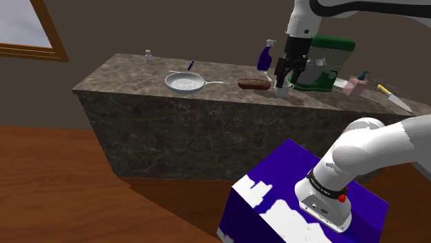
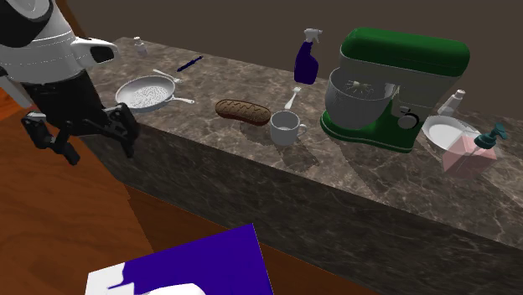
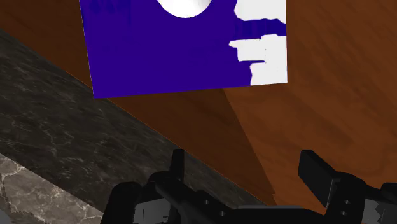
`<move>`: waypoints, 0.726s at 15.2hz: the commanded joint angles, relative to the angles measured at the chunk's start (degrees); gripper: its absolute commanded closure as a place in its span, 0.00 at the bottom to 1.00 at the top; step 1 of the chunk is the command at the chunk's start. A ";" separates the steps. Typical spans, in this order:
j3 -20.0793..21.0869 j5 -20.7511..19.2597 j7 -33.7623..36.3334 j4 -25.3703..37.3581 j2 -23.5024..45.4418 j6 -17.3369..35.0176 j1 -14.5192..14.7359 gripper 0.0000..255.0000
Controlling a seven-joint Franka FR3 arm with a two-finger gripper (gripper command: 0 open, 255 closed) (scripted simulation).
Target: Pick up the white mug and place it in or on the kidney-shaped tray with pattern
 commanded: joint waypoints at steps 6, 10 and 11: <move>-4.24 -4.19 -4.90 -0.81 4.96 5.91 -2.22 0.00; -7.59 -6.97 -8.58 -0.25 9.99 10.73 -3.86 0.00; -8.41 -7.57 -9.48 0.05 11.38 11.93 -4.24 0.00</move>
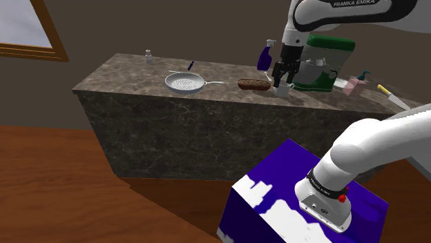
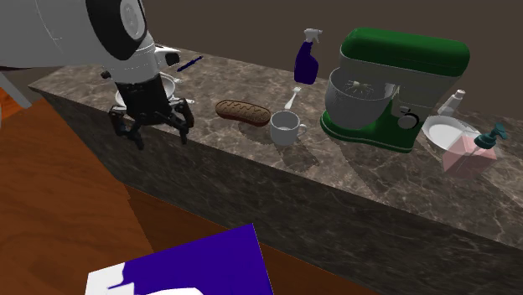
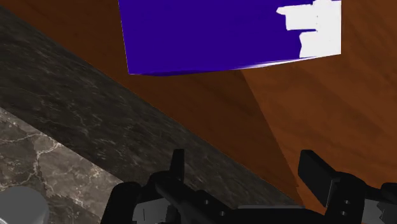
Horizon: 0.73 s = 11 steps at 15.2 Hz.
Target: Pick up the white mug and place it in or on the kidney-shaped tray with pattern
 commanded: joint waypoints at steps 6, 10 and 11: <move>-5.74 -3.26 -6.37 3.02 10.43 8.41 -2.48 0.00; -8.72 -3.73 -10.02 6.53 17.38 12.47 -3.64 0.00; -9.42 -3.67 -10.96 7.57 19.20 13.40 -3.92 0.00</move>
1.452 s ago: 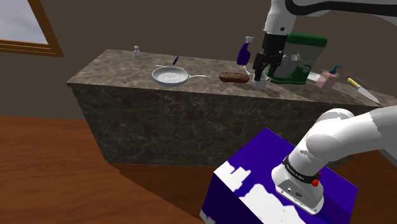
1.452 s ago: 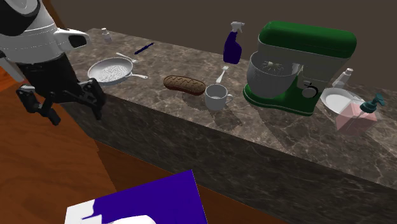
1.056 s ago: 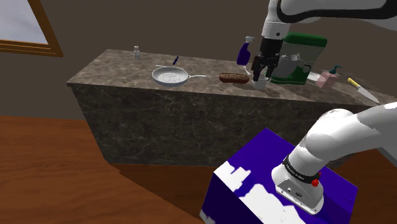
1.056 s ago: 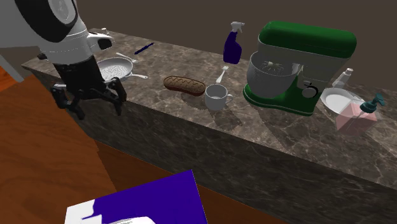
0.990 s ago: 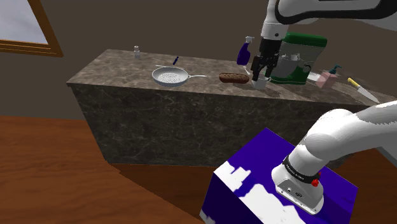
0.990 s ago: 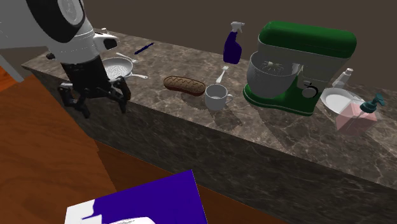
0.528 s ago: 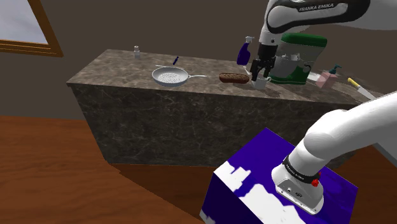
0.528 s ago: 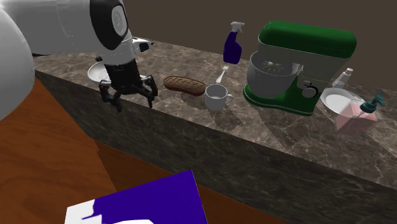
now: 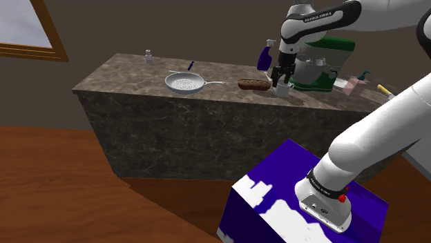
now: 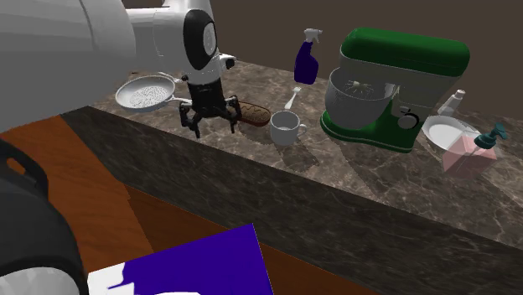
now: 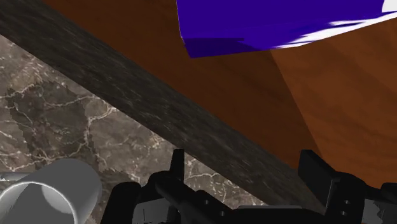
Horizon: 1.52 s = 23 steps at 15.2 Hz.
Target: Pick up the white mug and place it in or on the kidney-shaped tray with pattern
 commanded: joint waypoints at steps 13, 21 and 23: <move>-6.52 6.44 -13.91 20.53 27.52 8.38 -6.02 0.00; -6.48 9.66 -17.42 26.84 36.47 11.18 -9.26 0.00; -6.38 9.92 -17.59 26.10 37.09 12.51 -9.42 0.00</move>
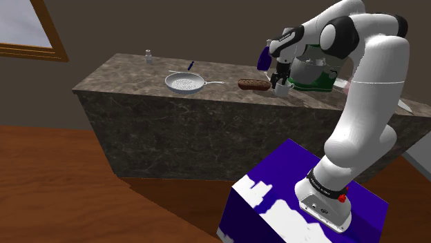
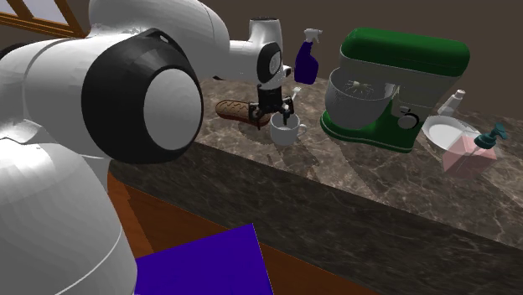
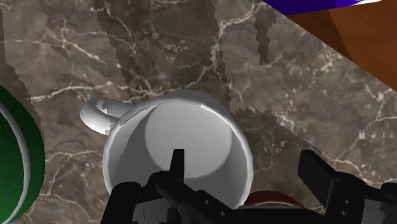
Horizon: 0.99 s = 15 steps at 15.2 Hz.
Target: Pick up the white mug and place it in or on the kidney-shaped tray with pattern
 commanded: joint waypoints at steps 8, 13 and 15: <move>0.13 0.26 -0.10 -1.14 0.61 1.75 -0.10 0.00; 0.13 0.26 -0.11 -1.14 0.61 1.74 -0.10 1.00; 0.13 0.26 -0.11 -1.14 0.61 1.74 -0.10 1.00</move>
